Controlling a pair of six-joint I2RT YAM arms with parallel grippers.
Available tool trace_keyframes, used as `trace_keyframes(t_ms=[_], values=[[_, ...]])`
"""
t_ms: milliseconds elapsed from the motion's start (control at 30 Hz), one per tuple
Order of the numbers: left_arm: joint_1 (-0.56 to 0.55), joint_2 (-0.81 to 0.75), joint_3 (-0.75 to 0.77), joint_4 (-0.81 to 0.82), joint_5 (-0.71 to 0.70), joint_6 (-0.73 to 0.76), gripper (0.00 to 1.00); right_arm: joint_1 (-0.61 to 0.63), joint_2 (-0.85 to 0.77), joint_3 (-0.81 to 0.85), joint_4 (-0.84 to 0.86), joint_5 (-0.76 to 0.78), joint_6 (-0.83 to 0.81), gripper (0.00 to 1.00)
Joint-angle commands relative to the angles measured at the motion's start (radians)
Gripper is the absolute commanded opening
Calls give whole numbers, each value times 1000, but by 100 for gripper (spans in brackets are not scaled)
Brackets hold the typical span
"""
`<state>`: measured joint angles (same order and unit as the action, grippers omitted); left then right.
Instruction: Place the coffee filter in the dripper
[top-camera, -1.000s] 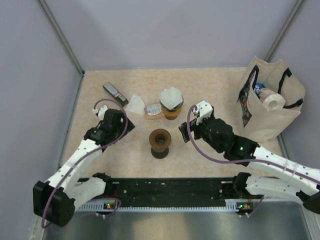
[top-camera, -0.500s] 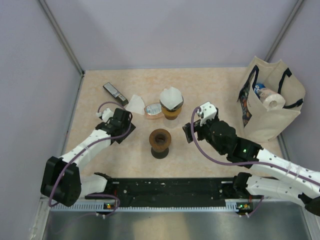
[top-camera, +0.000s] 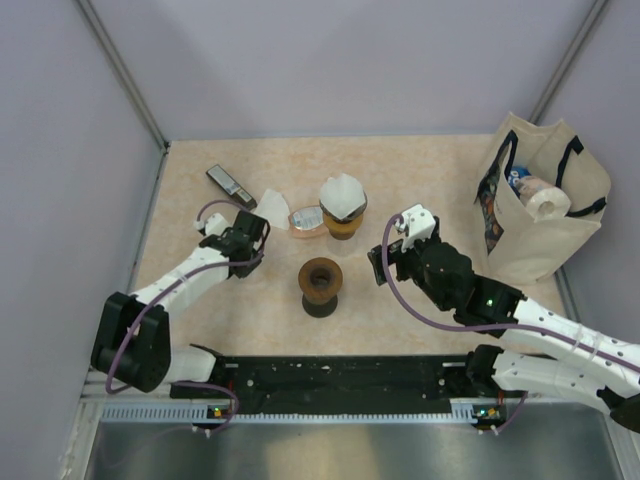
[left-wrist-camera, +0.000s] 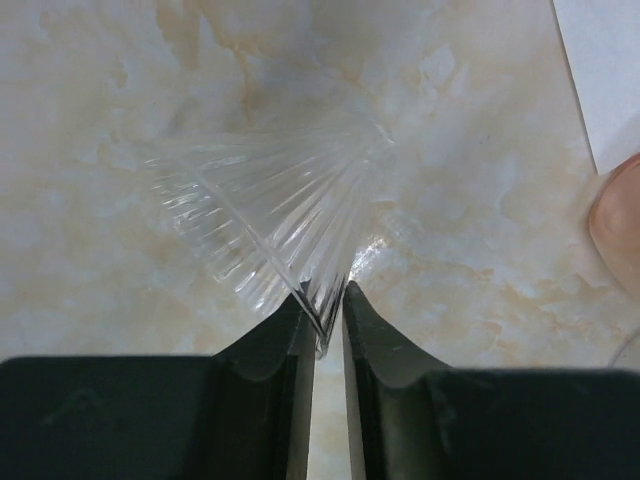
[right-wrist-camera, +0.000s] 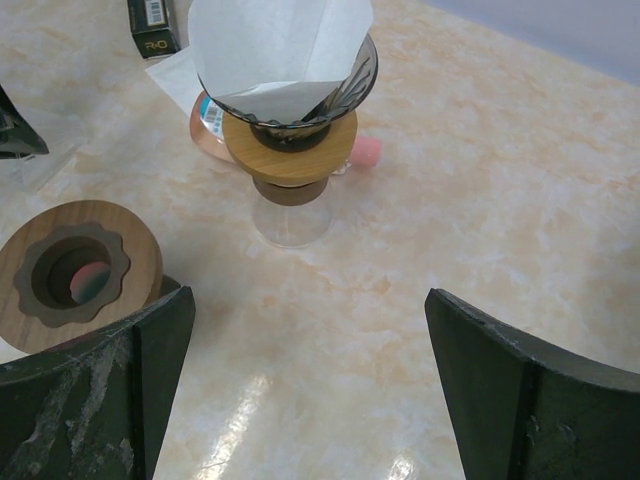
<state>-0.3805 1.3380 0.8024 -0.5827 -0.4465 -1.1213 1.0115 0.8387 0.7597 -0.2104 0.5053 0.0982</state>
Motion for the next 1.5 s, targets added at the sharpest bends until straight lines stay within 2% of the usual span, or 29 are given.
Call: trace_keyframes(t_ms=[0,100,267,367,500,633,733,833,933,1000,1067,1200,1300,1467], values=[[-4,-33,43,-12,-27,38,15,-8,-7,3,25,13,-5,98],[-4,-60,55,-26,-46,70,0,-8,-10,4,25,10,-3,98],[-4,-118,102,-36,-60,214,0,-10,-19,3,23,6,-2,98],[-5,-154,156,-17,27,381,0,-10,-23,0,25,1,3,98],[-5,-180,295,12,233,619,0,-8,-21,1,19,-4,-5,97],[-4,-157,449,46,570,894,0,-8,-38,-10,16,15,-25,97],[-9,-116,582,6,820,1112,0,-8,-52,-17,17,53,-45,97],[-50,-109,638,-74,982,1432,0,-8,-59,-23,14,107,-66,97],[-125,-100,710,-225,934,1694,0,-10,-62,-23,11,153,-77,97],[-150,-79,786,-394,966,1845,0,-10,-66,-22,5,171,-83,97],[-178,-69,845,-491,942,1925,0,-10,-69,-22,-1,182,-84,97],[-260,-91,853,-629,924,2109,0,-8,-81,-17,-10,200,-92,97],[-340,-80,857,-718,873,2195,0,-10,-84,-11,-30,219,-91,97],[-472,-28,830,-796,754,2226,0,-10,-101,-13,-56,259,-86,97]])
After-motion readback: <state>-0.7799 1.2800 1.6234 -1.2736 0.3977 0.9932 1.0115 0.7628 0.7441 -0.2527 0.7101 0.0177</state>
